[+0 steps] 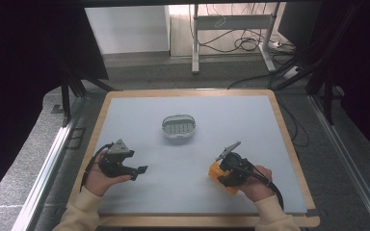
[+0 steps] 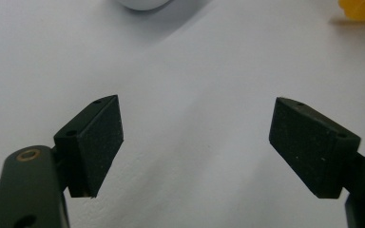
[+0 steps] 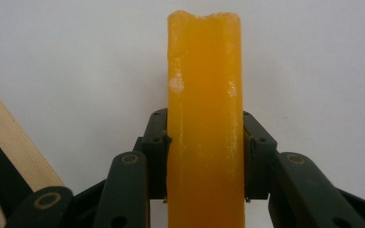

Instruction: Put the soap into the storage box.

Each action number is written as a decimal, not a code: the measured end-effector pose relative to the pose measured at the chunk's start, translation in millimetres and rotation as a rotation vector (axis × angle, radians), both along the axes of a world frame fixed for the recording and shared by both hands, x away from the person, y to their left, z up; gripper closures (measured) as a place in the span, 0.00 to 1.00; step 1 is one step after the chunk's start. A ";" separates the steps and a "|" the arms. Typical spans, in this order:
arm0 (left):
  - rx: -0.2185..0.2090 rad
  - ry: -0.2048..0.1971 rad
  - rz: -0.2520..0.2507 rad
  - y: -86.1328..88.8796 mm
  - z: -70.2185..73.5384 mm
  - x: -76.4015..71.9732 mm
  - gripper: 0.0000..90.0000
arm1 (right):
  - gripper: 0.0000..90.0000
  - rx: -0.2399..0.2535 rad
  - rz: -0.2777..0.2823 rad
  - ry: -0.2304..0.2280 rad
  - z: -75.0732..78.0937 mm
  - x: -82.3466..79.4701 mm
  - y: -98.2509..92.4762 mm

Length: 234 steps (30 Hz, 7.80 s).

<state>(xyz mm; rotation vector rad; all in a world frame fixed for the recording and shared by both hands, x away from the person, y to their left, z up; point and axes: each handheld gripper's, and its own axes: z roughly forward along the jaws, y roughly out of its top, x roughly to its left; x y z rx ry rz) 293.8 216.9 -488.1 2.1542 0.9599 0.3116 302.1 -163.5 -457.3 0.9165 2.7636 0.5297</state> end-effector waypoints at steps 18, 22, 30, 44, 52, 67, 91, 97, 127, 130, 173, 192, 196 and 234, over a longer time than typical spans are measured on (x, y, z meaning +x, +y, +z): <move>0.009 0.002 0.005 -0.3 -1.0 0.3 0.21 | 0.68 0.023 0.016 -0.047 12.8 -0.5 -13.5; 0.012 0.001 0.003 -0.2 -1.1 0.6 0.21 | 0.68 0.025 0.022 -0.055 13.7 -0.1 -14.6; 0.013 0.001 0.002 -0.5 -0.6 0.4 0.21 | 0.68 0.048 0.029 -0.069 22.6 1.6 -17.7; 0.002 -0.003 0.000 0.9 1.7 -0.5 0.21 | 0.68 0.071 0.073 -0.080 40.2 13.4 -10.6; 0.005 -0.003 0.001 0.4 1.1 -0.2 0.21 | 0.68 0.083 0.105 -0.085 45.6 22.5 -7.7; 0.010 -0.004 -0.007 0.9 1.3 -0.1 0.21 | 0.68 0.088 0.145 -0.083 49.9 44.8 5.5; 0.011 -0.004 -0.006 0.9 1.1 0.0 0.21 | 0.68 0.102 0.162 -0.078 51.1 67.9 11.9; 0.011 -0.002 -0.005 0.6 1.0 -0.1 0.21 | 0.68 0.098 0.162 -0.080 52.6 72.4 12.1; 0.010 -0.008 0.001 2.0 1.0 0.3 0.21 | 0.68 0.100 0.196 -0.094 65.6 96.3 30.2; 0.010 -0.008 0.000 2.0 1.1 0.3 0.21 | 0.68 0.105 0.197 -0.091 66.4 99.8 32.6; 0.002 -0.007 -0.001 3.1 2.0 0.7 0.21 | 0.68 0.083 0.274 -0.086 77.0 145.4 75.5; -0.008 -0.006 -0.014 2.8 2.8 0.3 0.21 | 0.68 0.075 0.320 -0.068 71.7 161.9 101.8; -0.005 -0.006 -0.015 2.0 2.6 0.2 0.21 | 0.68 0.063 0.330 -0.061 67.4 167.0 105.4; -0.003 -0.007 -0.001 6.8 2.7 1.0 0.21 | 0.68 0.047 0.424 -0.021 47.2 202.1 143.5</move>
